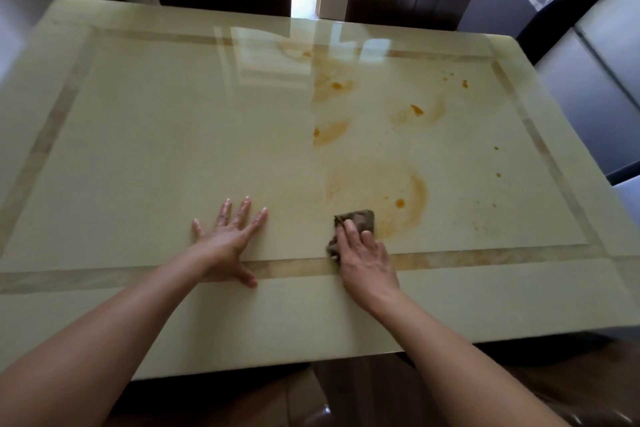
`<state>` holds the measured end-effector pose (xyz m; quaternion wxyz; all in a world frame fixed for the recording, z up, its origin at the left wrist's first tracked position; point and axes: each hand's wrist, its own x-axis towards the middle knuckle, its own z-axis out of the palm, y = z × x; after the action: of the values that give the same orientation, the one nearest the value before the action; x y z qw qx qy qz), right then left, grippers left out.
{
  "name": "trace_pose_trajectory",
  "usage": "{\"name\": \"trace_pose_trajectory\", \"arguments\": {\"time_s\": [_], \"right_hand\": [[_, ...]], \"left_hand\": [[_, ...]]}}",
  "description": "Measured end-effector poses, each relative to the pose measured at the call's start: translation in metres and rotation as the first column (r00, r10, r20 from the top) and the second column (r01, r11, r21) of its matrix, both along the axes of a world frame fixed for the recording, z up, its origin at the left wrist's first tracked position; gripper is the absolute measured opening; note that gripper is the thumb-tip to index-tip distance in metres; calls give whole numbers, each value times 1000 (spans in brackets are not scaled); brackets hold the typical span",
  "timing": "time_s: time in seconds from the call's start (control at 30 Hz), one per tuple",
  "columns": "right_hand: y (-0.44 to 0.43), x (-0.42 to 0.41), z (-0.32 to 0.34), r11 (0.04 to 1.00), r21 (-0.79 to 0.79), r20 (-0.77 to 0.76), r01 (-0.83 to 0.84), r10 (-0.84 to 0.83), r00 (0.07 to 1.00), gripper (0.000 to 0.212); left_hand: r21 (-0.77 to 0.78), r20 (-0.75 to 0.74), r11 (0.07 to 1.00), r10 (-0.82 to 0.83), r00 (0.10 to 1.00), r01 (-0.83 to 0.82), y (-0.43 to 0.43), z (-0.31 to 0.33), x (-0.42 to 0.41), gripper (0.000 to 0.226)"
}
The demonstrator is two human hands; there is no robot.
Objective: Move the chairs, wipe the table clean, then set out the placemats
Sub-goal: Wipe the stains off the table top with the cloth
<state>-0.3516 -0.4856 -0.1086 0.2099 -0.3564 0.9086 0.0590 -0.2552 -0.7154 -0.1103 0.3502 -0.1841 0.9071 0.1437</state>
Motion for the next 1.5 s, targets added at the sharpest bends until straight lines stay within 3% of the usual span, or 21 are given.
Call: {"name": "trace_pose_trajectory", "arguments": {"time_s": [0.17,0.3,0.6,0.73,0.87,0.97,1.2,1.37,1.5], "right_hand": [[29,-33,0,976,58,-128,210,-201,971,63],[24,-35,-5,956,45,-75,290,-287,955,64],[-30,4,-18,968,-214,76,-131,150,986,72],[-58,3,-31,930,-180,-25,-319,320,947,63],[-79,-23,-24,933,-262,-47,-248,244,969,56],[-86,-57,-23,949,-298,36,-105,121,992,60],[-45,-133,-31,956,-178,-26,232,-240,970,58],[-54,-132,-34,910,-178,-62,374,-389,919,74],[-93,-108,-37,931,-255,-35,262,-279,960,71]], "left_hand": [[-10,1,1000,11,1000,-11,2,2,0,130],[-18,-14,1000,10,1000,-10,1,1,0,130],[-36,-2,999,-11,1000,11,1,2,-3,129],[-113,-38,993,-21,999,17,0,14,-22,120],[-116,-117,993,-19,993,6,-20,19,-60,125],[-87,-90,996,-16,996,8,-34,15,-88,127],[-24,-44,999,33,998,-34,-57,7,-120,130],[-3,-55,999,32,998,-32,-59,2,-120,130],[7,-45,999,45,998,-44,-61,1,-122,131]]}}
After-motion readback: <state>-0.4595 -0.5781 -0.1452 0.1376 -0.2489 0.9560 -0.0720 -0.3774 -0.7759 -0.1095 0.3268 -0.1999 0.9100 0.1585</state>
